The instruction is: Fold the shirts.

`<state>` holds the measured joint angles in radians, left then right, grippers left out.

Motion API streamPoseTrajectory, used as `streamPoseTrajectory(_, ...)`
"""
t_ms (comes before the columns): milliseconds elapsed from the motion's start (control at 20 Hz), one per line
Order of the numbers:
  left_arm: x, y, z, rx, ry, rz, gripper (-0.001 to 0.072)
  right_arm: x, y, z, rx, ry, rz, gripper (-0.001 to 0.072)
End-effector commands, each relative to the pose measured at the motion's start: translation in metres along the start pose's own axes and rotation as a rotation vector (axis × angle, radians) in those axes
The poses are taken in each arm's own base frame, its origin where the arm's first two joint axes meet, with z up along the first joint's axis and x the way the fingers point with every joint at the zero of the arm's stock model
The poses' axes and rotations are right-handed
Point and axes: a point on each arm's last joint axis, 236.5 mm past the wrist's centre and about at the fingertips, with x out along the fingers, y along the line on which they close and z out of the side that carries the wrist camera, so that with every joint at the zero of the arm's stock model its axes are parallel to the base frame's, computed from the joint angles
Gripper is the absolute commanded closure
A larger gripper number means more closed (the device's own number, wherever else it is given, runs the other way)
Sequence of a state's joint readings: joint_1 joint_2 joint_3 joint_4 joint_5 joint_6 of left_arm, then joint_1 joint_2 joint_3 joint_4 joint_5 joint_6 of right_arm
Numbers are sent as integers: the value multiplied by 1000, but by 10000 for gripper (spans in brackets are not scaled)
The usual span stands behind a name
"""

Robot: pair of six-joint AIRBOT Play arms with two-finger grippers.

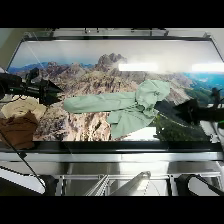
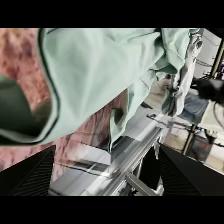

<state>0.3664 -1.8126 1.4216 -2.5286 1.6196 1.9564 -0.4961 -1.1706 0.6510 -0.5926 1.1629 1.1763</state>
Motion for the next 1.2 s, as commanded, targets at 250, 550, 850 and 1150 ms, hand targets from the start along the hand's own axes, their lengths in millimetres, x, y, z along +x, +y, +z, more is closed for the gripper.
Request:
streamPoseTrajectory(250,6,55,-9,-62,-4,134,1,99,-38,-76,76,109,-142,337)
streamPoseTrajectory(550,4,60,1,12,-41,160,1,155,-8,-86,77,169,-76,368)
streamPoseTrajectory(850,22,78,17,46,-68,254,1,162,15,-71,10,158,-38,694)
streamPoseTrajectory(1150,69,75,-18,101,144,227,691,161,20,-81,-2,200,-15,694)
